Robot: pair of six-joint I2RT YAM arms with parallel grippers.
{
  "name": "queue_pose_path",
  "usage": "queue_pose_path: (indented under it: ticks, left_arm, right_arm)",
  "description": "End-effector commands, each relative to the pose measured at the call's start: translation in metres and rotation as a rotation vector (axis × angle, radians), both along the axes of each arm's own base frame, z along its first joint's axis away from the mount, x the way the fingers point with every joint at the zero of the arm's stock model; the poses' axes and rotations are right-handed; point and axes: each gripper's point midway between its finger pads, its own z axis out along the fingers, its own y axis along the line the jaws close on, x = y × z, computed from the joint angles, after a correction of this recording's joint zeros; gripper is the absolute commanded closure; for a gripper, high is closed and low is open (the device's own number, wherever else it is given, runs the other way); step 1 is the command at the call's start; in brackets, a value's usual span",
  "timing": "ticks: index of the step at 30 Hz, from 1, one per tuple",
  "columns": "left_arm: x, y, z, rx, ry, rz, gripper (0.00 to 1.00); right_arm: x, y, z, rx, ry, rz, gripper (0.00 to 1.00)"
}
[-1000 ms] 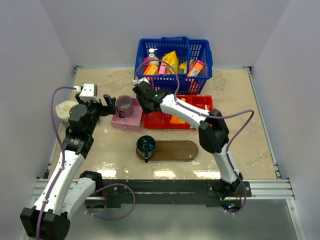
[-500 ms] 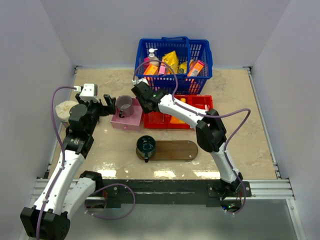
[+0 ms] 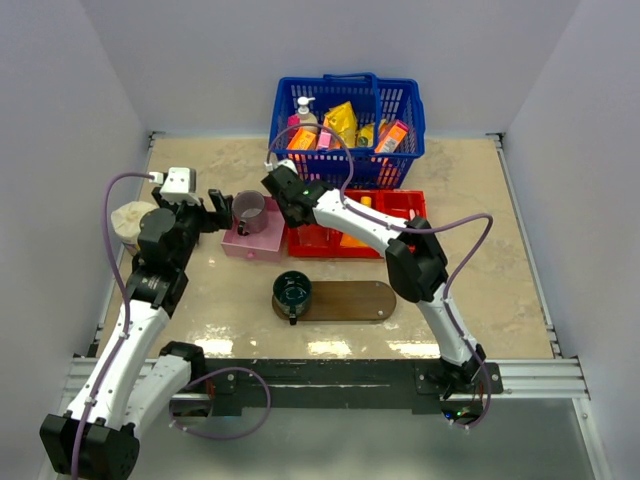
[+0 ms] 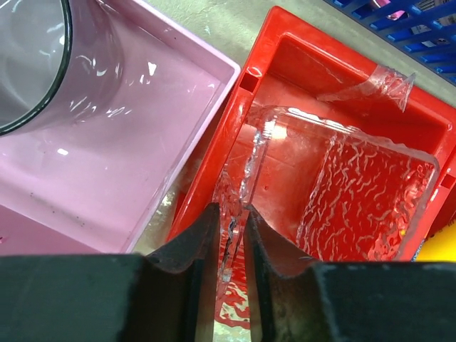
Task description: Prepare toiletry sets of a toothbrush and toothpaste on the tray
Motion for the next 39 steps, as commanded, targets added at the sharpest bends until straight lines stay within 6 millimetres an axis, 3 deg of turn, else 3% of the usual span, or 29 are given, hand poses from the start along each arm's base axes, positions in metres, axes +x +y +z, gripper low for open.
queue_pose_path:
  ticks: [1, 14, 31, 39]
  left_arm:
    - [0.0, -0.002, 0.015, 0.001, -0.053, -0.008, 0.11]
    - [0.0, -0.003, 0.014, 0.002, -0.055, -0.015, 0.11]
    - [-0.003, -0.018, 0.014, -0.011, -0.054, -0.067, 0.11]
    - [-0.005, -0.019, 0.017, -0.022, -0.066, -0.077, 0.11]
  right_arm:
    - [0.009, 0.007, 0.016, 0.041, -0.037, -0.031, 0.81]
    - [0.009, 0.008, 0.031, 0.091, -0.05, -0.079, 1.0]
    - [0.013, -0.005, 0.043, 0.122, -0.073, -0.247, 1.0]
    - [0.007, -0.017, 0.064, 0.146, -0.098, -0.272, 1.0]
